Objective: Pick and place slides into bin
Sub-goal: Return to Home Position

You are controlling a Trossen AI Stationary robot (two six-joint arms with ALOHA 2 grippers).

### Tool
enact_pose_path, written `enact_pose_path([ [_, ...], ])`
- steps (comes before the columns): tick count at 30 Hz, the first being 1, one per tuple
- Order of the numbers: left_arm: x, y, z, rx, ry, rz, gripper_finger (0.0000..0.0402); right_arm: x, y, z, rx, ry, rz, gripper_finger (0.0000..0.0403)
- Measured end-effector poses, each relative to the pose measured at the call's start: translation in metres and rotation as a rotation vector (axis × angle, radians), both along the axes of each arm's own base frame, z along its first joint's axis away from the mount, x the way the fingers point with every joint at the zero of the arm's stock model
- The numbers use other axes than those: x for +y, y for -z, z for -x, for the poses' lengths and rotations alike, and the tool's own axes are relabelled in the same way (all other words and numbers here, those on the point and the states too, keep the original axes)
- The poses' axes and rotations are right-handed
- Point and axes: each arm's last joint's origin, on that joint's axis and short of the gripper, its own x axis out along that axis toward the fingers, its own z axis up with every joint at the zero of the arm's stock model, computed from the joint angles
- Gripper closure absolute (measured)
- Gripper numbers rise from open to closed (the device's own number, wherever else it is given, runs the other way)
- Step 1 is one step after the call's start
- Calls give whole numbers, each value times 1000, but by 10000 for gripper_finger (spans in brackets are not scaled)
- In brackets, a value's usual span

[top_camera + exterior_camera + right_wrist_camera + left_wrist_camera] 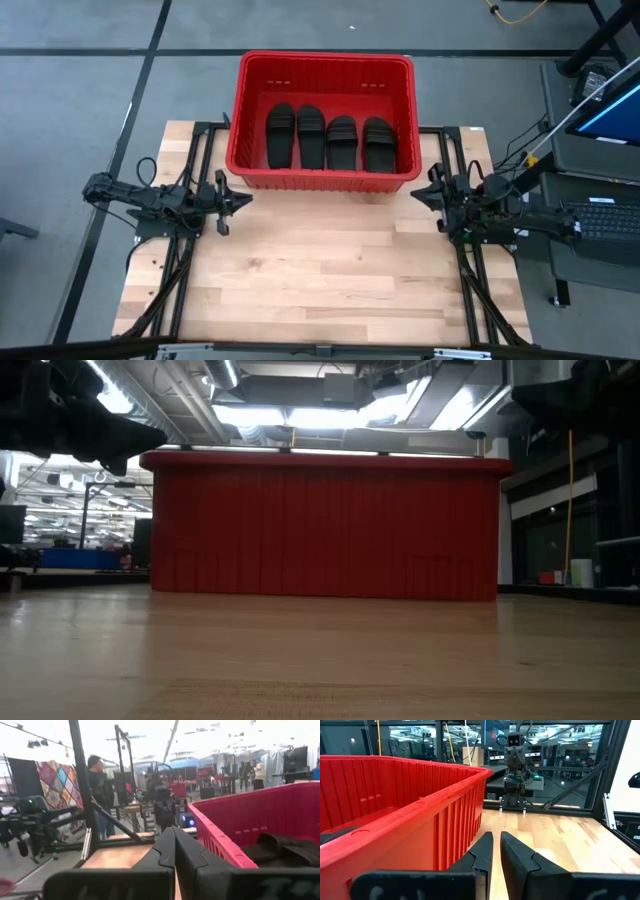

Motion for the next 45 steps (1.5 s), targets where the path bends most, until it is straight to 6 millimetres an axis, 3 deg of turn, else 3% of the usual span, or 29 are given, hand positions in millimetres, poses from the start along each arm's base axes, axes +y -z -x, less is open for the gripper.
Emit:
enact_pose_path([
  [9,0,0,0,0,1,0,371,0,28,-6,35,-62,-49,400],
  [27,1,0,0,5,-45,-17,371,2,39,-7,145,-124,20,400],
  [34,1,0,0,5,-45,-15,373,2,39,-8,158,-140,-82,384],
  [45,1,0,0,5,-45,-14,374,2,39,-8,158,-140,-80,371],
])
